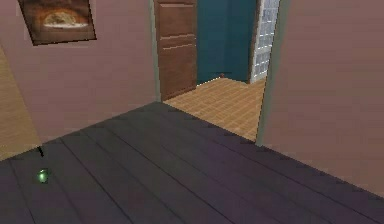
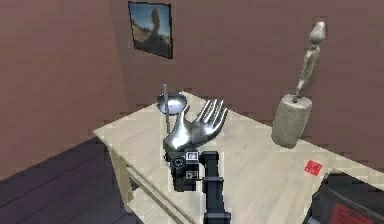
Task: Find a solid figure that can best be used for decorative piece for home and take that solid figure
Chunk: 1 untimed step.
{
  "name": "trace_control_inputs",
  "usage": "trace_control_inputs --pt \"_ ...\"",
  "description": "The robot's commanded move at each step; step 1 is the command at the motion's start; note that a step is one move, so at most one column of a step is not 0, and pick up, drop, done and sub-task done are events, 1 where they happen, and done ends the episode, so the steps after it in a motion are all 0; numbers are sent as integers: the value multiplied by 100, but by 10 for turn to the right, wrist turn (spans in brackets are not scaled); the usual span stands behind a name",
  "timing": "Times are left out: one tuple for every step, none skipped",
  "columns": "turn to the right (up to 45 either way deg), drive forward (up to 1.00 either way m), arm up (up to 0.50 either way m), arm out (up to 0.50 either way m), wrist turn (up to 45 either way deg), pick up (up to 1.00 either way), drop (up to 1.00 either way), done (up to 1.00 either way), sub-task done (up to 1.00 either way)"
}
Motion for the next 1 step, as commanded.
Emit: trace_control_inputs --pt "0 0 0 0 0 0 0 100 0"
